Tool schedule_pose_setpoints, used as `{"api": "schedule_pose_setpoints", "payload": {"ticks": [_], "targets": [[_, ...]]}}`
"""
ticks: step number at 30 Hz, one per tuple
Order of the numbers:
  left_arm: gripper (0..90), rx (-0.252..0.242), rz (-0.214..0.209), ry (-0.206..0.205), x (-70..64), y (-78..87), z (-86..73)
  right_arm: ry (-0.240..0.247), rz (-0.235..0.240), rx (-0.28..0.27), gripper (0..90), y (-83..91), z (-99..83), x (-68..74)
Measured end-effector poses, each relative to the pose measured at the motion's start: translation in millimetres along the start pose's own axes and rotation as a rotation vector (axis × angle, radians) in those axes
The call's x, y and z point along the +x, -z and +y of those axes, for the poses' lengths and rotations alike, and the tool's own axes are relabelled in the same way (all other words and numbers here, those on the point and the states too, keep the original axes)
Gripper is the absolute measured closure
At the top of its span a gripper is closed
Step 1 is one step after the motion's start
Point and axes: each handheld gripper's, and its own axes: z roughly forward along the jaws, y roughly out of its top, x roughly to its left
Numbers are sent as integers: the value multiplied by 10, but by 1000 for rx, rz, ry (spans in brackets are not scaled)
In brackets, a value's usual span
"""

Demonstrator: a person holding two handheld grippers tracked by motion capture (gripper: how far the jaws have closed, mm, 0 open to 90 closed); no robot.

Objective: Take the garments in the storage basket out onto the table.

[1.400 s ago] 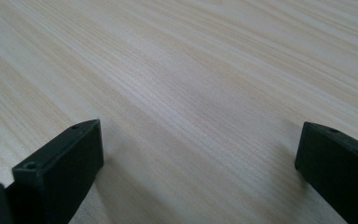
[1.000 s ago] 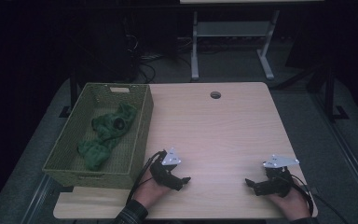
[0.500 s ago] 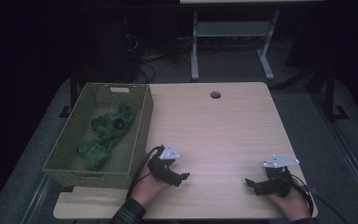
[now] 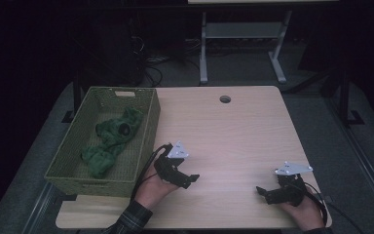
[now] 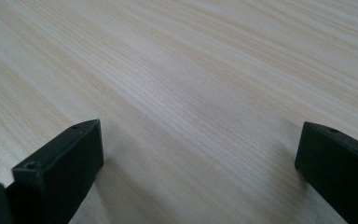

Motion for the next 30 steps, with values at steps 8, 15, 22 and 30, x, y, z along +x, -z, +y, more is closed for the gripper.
{"api": "schedule_pose_setpoints", "payload": {"ticks": [8,15,22,30], "targets": [[127,6,-5,0,55,77,98,0,1,-1,4,0,0,0],[127,-7,-13,-7,94,169,196,0,1,0,4,0,0,0],[129,-36,-23,-2,194,289,283,3,0,-1,4,0,1,-2],[131,-49,-30,-2,299,411,350,1,0,0,4,0,0,-1]]}}
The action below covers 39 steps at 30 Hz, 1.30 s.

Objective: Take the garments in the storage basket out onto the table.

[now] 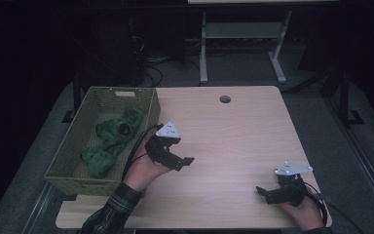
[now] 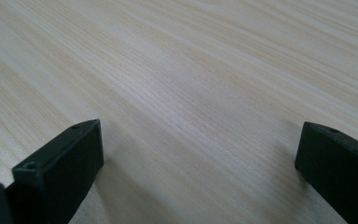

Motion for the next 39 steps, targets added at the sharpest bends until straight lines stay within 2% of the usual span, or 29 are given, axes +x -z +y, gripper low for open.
{"api": "schedule_pose_setpoints", "payload": {"ticks": [12,35,39], "targets": [[133,-9,-1,14,197,136,14,-1,-3,1,4,1,0,-3],[137,-61,94,76,544,511,-124,-2,-3,1,4,1,0,-2],[138,-55,110,83,590,564,-164,-2,-3,1,4,1,0,-2]]}}
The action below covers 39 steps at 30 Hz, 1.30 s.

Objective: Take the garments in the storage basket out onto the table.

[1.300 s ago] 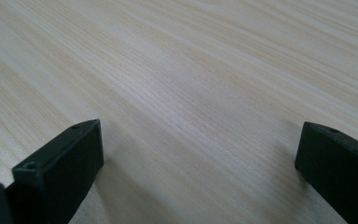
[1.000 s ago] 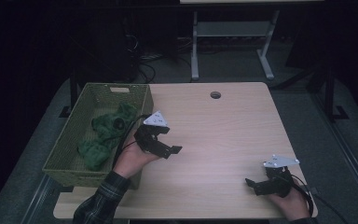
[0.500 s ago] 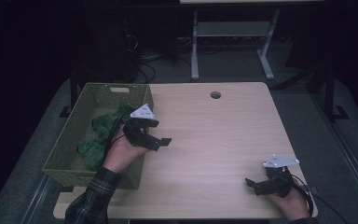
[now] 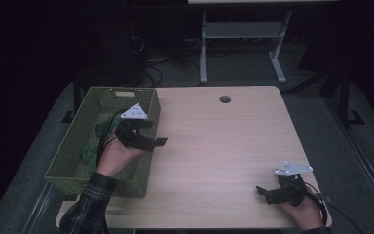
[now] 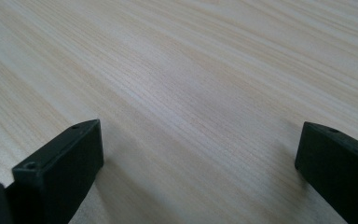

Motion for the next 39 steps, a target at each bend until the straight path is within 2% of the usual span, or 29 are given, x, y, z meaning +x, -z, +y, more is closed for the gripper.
{"api": "schedule_pose_setpoints", "payload": {"ticks": [4,13,17,18,20,23,32,39], "targets": [[138,-3,25,21,91,71,-58,0,0,0,4,0,0,0],[138,9,79,33,240,224,-158,0,0,0,4,0,0,0],[138,-3,108,44,318,309,-219,1,0,0,4,0,0,0],[138,-10,113,61,332,322,-240,0,0,0,4,0,0,0],[138,0,126,57,383,356,-281,1,0,0,4,0,0,0],[138,-1,137,73,424,382,-325,1,0,0,4,0,0,0],[144,4,203,129,678,510,-516,-1,-2,0,4,-4,4,-1],[158,28,245,161,845,552,-664,-2,-2,0,4,-4,4,-1]]}}
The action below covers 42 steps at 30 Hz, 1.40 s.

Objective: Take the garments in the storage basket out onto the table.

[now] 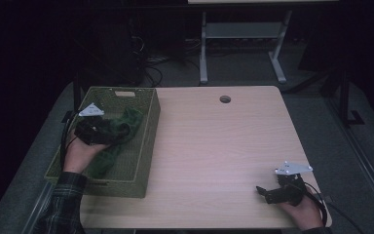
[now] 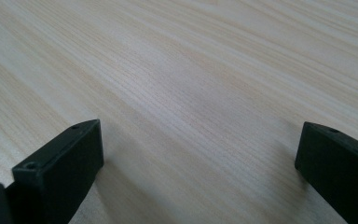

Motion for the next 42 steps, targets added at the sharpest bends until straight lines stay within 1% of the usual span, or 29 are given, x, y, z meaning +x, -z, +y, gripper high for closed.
{"api": "schedule_pose_setpoints", "payload": {"ticks": [2,3,4,5,6,9,11,12,13,18,19,20,22,26,29,32,33,34,36,39,40,42], "targets": [[160,10,10,12,47,-12,-32,0,0,0,4,0,0,0],[161,21,17,10,71,-18,-49,0,0,0,4,0,0,0],[162,21,17,10,71,-18,-49,0,0,0,4,0,0,0],[168,35,26,16,112,-39,-82,0,0,0,4,0,0,0],[186,42,29,16,131,-50,-97,0,0,0,4,0,0,0],[201,68,35,26,178,-91,-138,3,0,-1,4,-1,-1,-2],[213,87,40,23,208,-123,-163,3,0,-1,4,-1,-1,-2],[218,97,47,30,215,-141,-175,3,0,-1,4,-1,-1,-2],[220,107,56,21,227,-155,-182,3,0,-1,3,-1,-1,-2],[240,148,78,13,257,-210,-207,3,0,-1,4,-1,-1,-2],[245,161,81,10,265,-217,-212,3,0,-1,4,-1,-1,-2],[256,161,81,10,265,-217,-212,3,0,-1,4,-1,-1,-2],[276,177,83,20,284,-250,-232,3,0,-1,4,-1,-1,-2],[323,201,91,15,296,-283,-249,3,0,-1,4,-1,-1,-2],[385,212,85,21,307,-297,-262,1,0,0,3,-1,0,0],[519,226,68,28,311,-294,-265,1,0,-1,4,-1,0,-1],[584,232,59,36,310,-290,-265,3,0,-1,4,-1,-1,-2],[625,236,56,47,308,-289,-265,3,0,-1,4,-1,-1,-2],[704,245,44,55,315,-283,-264,3,0,-1,4,-1,-1,-2],[761,253,38,77,319,-269,-260,3,0,-1,4,-1,-1,-2],[768,251,38,80,321,-258,-255,3,0,-1,4,-1,-1,-2],[772,237,35,99,317,-236,-245,3,0,-1,4,-1,-1,-2]]}}
